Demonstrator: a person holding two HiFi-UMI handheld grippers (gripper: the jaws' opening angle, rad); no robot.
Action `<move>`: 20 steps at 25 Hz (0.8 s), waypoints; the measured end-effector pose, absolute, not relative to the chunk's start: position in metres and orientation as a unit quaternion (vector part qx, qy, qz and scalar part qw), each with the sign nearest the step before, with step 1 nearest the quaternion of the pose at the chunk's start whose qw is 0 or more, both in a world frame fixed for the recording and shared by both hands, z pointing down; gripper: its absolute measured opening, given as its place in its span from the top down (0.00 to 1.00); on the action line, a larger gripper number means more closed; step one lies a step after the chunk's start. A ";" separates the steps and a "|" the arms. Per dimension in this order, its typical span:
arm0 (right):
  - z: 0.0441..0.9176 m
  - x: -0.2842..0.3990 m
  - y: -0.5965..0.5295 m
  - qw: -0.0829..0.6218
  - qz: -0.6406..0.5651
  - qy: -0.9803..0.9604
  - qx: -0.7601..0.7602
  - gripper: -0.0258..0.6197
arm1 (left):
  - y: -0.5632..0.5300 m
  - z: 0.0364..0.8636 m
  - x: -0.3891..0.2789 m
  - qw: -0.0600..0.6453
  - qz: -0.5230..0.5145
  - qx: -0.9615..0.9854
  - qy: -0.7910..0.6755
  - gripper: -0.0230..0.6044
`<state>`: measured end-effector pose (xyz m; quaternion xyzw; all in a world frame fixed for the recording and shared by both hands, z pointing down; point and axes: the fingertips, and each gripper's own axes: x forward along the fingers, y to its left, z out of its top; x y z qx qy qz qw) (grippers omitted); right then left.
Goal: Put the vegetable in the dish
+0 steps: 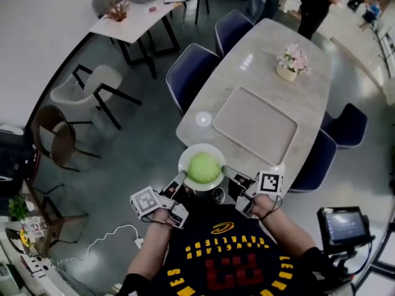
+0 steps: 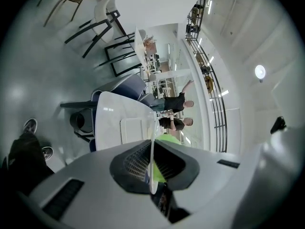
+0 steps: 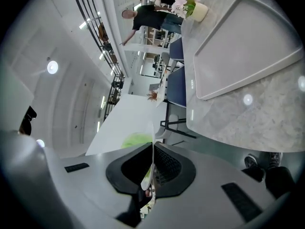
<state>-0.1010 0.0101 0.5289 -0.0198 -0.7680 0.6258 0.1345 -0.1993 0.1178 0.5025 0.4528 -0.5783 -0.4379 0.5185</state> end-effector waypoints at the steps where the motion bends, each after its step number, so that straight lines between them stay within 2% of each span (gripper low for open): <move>1: 0.529 -0.102 0.004 0.131 0.627 -0.768 -0.014 0.93 | 0.110 0.504 -0.201 0.525 -0.434 0.452 -0.576 0.94; 20: 0.532 -0.106 -0.132 -0.015 0.644 -0.746 0.171 0.93 | -0.082 0.512 -0.242 0.617 -0.291 0.577 -0.450 0.94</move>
